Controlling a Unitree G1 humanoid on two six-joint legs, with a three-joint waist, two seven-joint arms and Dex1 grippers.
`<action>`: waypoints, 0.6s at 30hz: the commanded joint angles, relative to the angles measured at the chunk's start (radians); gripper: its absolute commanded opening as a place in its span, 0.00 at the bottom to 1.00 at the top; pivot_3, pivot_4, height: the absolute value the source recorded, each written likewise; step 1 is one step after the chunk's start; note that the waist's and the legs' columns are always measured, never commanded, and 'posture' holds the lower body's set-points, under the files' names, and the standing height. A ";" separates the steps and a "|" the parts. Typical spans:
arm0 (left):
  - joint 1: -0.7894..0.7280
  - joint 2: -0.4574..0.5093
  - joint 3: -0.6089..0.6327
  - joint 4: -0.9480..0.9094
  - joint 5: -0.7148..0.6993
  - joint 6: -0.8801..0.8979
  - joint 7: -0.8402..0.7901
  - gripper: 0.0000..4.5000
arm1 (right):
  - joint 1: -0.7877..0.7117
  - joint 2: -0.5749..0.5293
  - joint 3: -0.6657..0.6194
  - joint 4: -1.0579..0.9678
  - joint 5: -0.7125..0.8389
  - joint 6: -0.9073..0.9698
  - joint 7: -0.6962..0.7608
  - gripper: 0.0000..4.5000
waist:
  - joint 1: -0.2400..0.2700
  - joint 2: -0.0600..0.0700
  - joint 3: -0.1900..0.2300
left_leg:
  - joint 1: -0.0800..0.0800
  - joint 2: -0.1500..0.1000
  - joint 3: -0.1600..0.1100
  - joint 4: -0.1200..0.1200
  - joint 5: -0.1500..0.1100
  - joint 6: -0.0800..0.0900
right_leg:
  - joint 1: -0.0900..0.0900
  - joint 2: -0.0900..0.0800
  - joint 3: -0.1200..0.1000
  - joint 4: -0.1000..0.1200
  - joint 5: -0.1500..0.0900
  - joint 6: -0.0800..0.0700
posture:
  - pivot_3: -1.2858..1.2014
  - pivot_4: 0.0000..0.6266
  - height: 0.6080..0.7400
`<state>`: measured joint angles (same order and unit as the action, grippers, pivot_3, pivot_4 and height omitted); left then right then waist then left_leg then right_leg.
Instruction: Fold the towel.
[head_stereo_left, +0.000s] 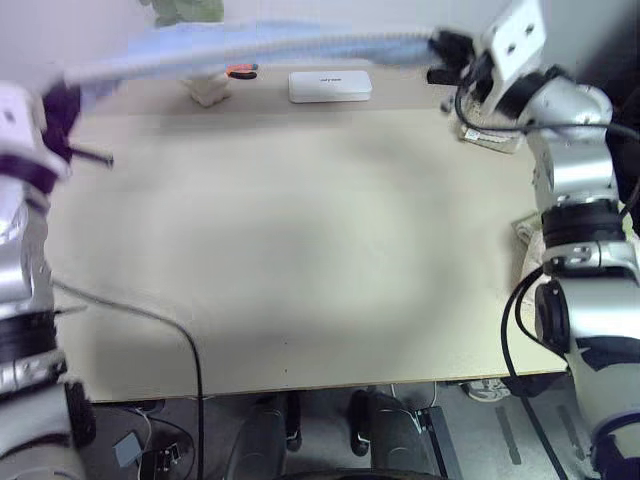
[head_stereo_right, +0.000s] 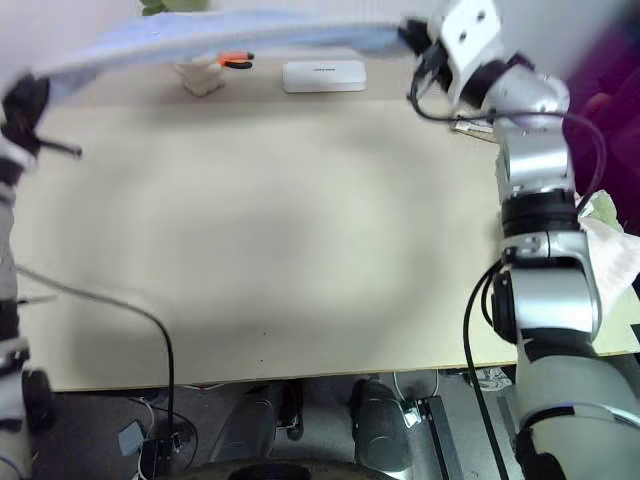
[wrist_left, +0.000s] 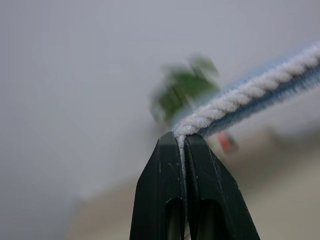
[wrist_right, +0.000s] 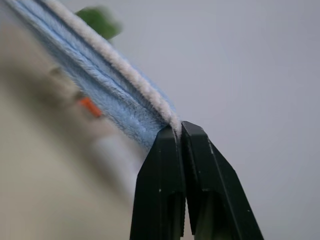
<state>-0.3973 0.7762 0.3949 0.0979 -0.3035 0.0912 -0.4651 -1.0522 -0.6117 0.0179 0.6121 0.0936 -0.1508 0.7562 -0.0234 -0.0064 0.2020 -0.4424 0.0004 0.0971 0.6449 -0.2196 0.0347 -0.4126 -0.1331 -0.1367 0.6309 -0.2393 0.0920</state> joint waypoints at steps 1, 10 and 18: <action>0.127 0.046 0.105 -0.066 -0.040 0.054 -0.059 0.00 | 0.065 -0.074 -0.033 -0.088 0.029 0.061 0.079 0.02 | 0.003 0.000 0.001 | 0.000 0.000 0.000 0.002 0.000 0.000 | 0.000 0.000 0.000 0.000 0.000 0.000 | 0.52 0.24 0.94; 0.667 0.076 0.174 -0.350 -0.113 0.205 -0.308 0.00 | 0.473 -0.307 -0.001 -0.467 0.165 0.397 0.468 0.02 | 0.013 0.001 0.001 | -0.001 0.000 -0.001 0.003 -0.005 0.001 | -0.001 -0.004 0.000 -0.002 0.001 -0.002 | 0.52 0.24 0.94; 0.721 0.124 0.193 -0.406 -0.162 0.308 -0.393 0.00 | 0.465 -0.326 -0.011 -0.469 0.178 0.428 0.460 0.02 | 0.010 0.002 0.001 | -0.001 0.005 -0.001 0.003 -0.009 0.003 | -0.006 -0.002 0.000 -0.002 0.002 -0.004 | 0.52 0.24 0.94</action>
<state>0.3412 0.8842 0.5582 -0.3285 -0.4892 0.4065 -0.8821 -0.5517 -0.9396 0.0366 0.1215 0.3004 0.3046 1.2631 -0.0135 -0.0047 0.2025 -0.4433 0.0055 0.0967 0.6485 -0.2279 0.0377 -0.4201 -0.1350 -0.1366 0.6291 -0.2373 0.0871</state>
